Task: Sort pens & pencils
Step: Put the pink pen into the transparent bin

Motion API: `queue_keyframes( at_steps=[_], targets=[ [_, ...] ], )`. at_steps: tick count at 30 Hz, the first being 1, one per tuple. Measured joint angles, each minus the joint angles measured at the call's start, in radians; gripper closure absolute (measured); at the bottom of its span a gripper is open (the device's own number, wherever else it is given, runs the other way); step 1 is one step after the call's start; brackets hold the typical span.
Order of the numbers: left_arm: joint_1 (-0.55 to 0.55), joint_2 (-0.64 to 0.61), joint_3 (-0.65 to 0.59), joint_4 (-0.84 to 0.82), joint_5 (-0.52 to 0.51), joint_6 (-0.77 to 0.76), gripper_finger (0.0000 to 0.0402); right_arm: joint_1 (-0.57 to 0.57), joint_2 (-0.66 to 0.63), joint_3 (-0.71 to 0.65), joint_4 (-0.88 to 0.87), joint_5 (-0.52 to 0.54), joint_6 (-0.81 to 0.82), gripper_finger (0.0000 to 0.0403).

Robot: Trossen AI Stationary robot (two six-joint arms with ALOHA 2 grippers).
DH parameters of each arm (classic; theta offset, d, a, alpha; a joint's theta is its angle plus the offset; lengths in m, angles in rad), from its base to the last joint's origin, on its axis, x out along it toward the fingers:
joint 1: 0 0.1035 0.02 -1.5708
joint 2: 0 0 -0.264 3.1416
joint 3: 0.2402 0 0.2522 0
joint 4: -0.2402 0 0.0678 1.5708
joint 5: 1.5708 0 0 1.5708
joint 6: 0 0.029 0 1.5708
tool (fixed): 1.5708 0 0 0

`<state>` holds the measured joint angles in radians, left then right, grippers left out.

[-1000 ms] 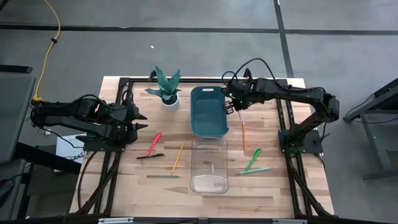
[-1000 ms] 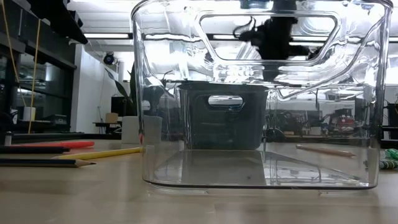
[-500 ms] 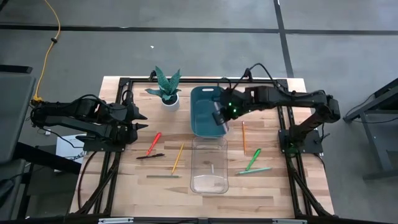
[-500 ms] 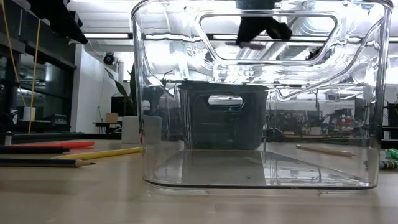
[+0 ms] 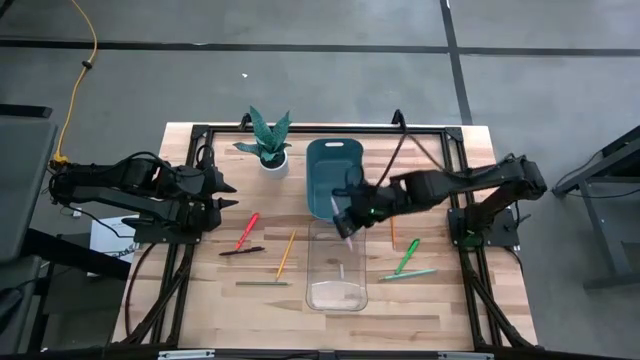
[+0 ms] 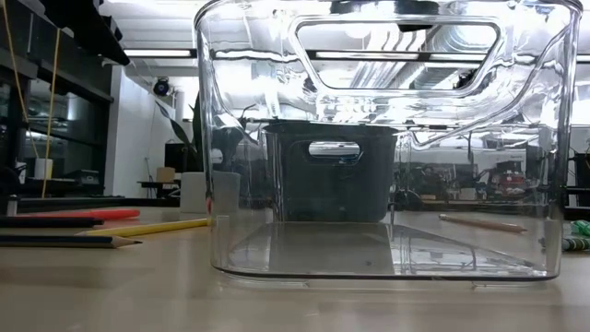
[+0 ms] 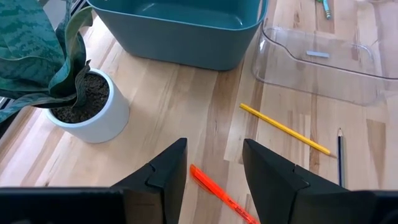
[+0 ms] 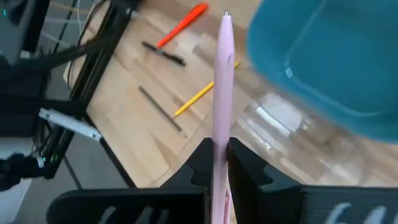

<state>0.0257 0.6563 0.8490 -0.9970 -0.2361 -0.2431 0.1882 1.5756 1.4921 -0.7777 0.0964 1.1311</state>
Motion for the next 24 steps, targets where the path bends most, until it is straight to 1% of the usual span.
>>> queue_keyframes(
  at_steps=[6, 13, 19, 24],
  targets=[
    [0.000, 0.000, 0.000, -0.004, 0.045, -0.015, 0.0257, 0.079, 0.095, 0.000, 0.018, 0.004, 0.069, 0.0391],
    [0.000, 0.000, 0.000, -0.042, 0.094, -0.026, 0.0257, 0.158, 0.142, 0.000, 0.062, 0.007, 0.201, 0.0391],
    [0.000, 0.000, 0.000, -0.099, 0.098, -0.026, 0.0257, 0.195, 0.179, -0.001, 0.062, 0.042, 0.282, 0.0391],
    [0.000, 0.000, 0.000, -0.111, 0.097, -0.012, 0.0257, 0.198, 0.228, -0.001, 0.057, 0.042, 0.290, 0.0391]
  ],
)
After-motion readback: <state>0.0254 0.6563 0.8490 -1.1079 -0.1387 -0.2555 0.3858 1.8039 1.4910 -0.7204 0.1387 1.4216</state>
